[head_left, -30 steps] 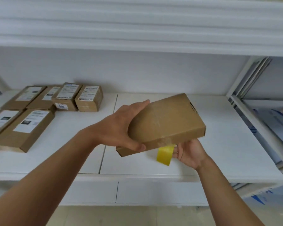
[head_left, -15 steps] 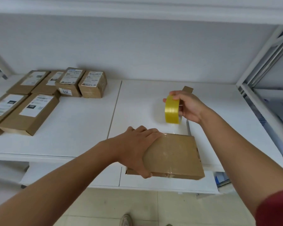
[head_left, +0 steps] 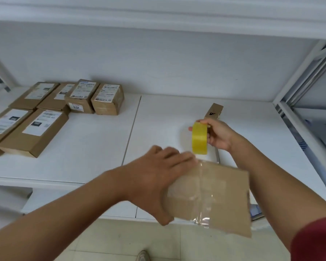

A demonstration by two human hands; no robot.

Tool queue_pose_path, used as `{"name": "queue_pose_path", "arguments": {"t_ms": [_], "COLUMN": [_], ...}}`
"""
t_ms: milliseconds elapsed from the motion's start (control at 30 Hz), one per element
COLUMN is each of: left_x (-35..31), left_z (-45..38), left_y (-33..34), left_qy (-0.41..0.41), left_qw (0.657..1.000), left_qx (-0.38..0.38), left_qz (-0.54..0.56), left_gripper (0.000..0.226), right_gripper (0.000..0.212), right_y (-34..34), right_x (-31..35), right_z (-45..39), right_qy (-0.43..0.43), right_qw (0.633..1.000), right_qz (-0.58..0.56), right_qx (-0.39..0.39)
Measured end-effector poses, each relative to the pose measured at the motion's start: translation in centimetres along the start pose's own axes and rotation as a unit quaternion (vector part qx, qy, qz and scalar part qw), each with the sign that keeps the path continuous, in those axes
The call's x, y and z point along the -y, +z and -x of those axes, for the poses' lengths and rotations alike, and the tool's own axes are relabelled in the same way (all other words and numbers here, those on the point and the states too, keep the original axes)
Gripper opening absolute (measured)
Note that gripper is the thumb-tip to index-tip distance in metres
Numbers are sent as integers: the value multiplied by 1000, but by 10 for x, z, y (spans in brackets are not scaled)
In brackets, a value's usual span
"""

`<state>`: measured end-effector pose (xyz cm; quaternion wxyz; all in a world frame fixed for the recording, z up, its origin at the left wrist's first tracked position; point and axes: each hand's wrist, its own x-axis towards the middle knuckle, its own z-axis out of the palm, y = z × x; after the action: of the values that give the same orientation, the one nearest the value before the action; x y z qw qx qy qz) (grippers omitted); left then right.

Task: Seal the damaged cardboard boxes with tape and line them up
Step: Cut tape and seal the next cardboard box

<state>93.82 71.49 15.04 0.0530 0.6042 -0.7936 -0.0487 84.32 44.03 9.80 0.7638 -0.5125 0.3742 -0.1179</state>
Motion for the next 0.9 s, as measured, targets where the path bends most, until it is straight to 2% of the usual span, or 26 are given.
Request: {"name": "queue_pose_path", "arguments": {"t_ms": [100, 167, 333, 467, 567, 633, 700, 800, 900], "left_x": [8, 19, 36, 70, 93, 108, 124, 141, 142], "left_z": [-5, -4, -16, -32, -37, -35, -34, -35, -35], "left_y": [28, 41, 66, 55, 55, 56, 47, 33, 41], "left_qy": [-42, -85, -153, -266, -353, -403, -427, -435, -435], "left_qw": [996, 991, 983, 955, 930, 907, 880, 836, 843], "left_qx": [74, 85, 102, 46, 1, -53, -103, -138, -135], "left_qz": [32, 62, 24, 123, 100, 113, 182, 305, 286], "left_gripper": [118, 115, 108, 109, 110, 110, 115, 130, 114], "right_gripper": [8, 13, 21, 28, 27, 26, 20, 17, 23], "right_y": [19, 26, 48, 68, 74, 73, 70, 59, 42], "right_x": [20, 28, 40, 36, 29, 17, -5, -37, -45], "right_z": [2, 6, 31, 67, 93, 103, 106, 98, 88], "right_qy": [-47, -76, -124, -172, -191, -194, -181, -116, -93], "right_qw": [998, 996, 990, 982, 971, 969, 975, 987, 989], "right_qz": [12, 12, -23, -27, -88, -76, -29, 15, 66], "right_qx": [34, 41, 57, 67, 114, 132, 125, 107, 90]}}
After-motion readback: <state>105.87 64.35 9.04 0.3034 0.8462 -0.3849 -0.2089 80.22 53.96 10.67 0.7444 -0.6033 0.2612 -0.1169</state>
